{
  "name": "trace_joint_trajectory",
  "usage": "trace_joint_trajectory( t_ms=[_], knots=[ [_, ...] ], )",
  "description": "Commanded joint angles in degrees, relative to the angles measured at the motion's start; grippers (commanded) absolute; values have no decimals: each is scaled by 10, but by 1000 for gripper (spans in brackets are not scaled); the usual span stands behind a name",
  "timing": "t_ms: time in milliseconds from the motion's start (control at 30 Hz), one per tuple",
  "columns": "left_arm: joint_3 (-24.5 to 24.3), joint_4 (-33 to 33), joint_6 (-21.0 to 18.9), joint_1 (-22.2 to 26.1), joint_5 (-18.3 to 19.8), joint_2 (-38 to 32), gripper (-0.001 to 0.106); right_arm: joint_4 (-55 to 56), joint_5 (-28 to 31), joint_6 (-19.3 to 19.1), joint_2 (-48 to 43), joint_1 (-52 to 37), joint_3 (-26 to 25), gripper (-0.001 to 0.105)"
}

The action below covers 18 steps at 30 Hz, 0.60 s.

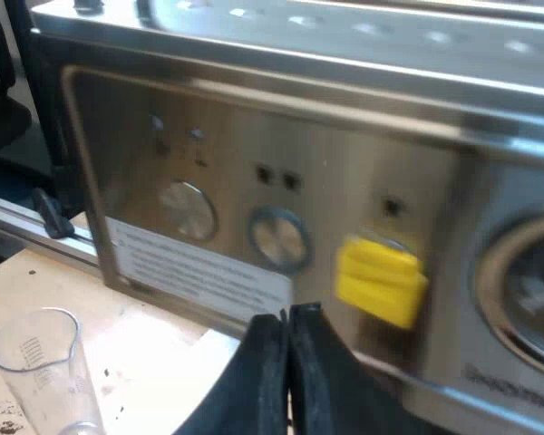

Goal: Place mug into machine

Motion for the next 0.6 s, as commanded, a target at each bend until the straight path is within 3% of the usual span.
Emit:
trace_joint_trajectory(
  t_ms=[33,300,600],
  knots=[
    [-4,-3,-7,-2,1,-3,71,-11,18,-14,10,-7,-16,0],
    [-4,-3,-7,-2,14,-3,71,-24,113,-20,34,-35,-22,0],
    [-4,-3,-7,-2,14,-3,71,-38,139,-30,33,-68,-22,0]
  ],
)
